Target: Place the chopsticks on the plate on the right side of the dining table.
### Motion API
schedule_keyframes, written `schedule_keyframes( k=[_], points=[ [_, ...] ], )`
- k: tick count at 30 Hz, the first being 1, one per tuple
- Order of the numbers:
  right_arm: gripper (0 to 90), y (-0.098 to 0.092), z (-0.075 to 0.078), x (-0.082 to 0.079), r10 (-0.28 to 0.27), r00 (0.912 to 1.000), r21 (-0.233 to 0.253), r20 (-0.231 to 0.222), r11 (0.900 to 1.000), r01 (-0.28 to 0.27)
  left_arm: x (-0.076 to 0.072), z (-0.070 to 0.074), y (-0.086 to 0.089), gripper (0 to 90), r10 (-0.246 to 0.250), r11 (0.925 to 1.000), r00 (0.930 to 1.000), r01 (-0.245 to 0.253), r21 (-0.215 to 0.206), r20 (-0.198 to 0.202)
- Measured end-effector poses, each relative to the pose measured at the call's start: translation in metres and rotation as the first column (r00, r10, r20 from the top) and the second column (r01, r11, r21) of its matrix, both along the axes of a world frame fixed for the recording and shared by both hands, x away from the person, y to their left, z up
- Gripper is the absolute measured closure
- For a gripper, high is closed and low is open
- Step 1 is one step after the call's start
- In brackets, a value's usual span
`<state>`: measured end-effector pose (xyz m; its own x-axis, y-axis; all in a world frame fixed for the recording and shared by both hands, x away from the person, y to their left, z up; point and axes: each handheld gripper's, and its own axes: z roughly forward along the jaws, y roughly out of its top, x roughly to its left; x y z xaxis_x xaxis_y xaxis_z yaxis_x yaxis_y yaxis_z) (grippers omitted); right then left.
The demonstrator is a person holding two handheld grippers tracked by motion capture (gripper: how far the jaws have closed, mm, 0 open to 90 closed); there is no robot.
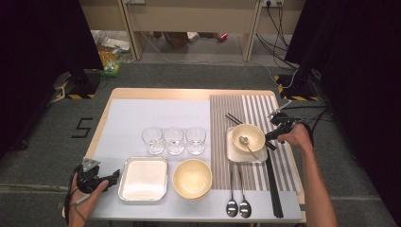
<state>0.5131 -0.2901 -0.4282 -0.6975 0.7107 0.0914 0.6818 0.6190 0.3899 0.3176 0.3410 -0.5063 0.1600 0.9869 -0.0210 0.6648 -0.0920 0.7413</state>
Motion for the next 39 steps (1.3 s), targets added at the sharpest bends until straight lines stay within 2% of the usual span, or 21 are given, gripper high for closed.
schedule_keyframes(
  k=[1, 3, 5, 6, 7, 14, 23, 31, 39],
  points=[
    [82.4, 0.000, 0.001, -0.001, -0.005, 1.0000, 0.003, -0.006, 1.000, 0.005, 0.000, 0.000, 0.000, 11.2, 0.000, 1.0000, 1.0000, 0.000, 0.000, 0.000],
    [80.4, -0.002, 0.003, -0.003, 0.004, 0.9998, 0.004, 0.019, 1.000, -0.004, 0.000, 0.000, 0.000, 11.1, -0.001, 1.0000, 1.0000, 0.001, 0.000, -0.002],
    [77.6, -0.002, 0.005, -0.007, 0.000, 0.9998, 0.003, 0.020, 1.000, 0.000, 0.000, 0.000, 0.000, 11.1, 0.001, 1.0000, 1.0000, -0.001, 0.000, 0.001],
    [75.9, -0.001, 0.006, -0.009, 0.004, 0.9999, -0.007, 0.014, 1.000, -0.004, 0.000, 0.000, 0.000, 11.1, 0.000, 1.0000, 1.0000, 0.000, 0.000, 0.000],
    [74.4, -0.001, 0.005, -0.010, 0.018, 0.9993, -0.020, 0.034, 1.000, -0.017, 0.000, 0.000, 0.000, 11.1, -0.001, 1.0000, 1.0000, 0.001, 0.000, -0.002],
    [68.4, 0.004, 0.000, -0.020, 0.032, 0.9992, -0.066, 0.023, 0.997, -0.031, 0.000, 0.000, 0.000, 11.1, -0.002, 1.0000, 1.0000, 0.002, -0.002, -0.003],
    [68.4, 0.004, -0.004, -0.018, 0.033, 0.9992, -0.096, 0.023, 0.995, -0.031, 0.000, 0.000, 0.000, 11.1, -0.002, 1.0000, 1.0000, 0.002, 0.000, -0.003],
    [78.4, 0.004, -0.006, -0.017, 0.094, 0.9953, -0.116, 0.020, 0.989, -0.091, 0.000, 0.000, 0.000, 11.2, -0.002, 1.0000, 1.0000, 0.002, -0.001, -0.003],
    [79.1, 0.004, -0.006, -0.014, 0.137, 0.9905, -0.127, 0.012, 0.983, -0.134, 0.000, 0.000, 0.000, 11.1, -0.001, 1.0000, 1.0000, 0.001, 0.000, -0.003]
  ],
)
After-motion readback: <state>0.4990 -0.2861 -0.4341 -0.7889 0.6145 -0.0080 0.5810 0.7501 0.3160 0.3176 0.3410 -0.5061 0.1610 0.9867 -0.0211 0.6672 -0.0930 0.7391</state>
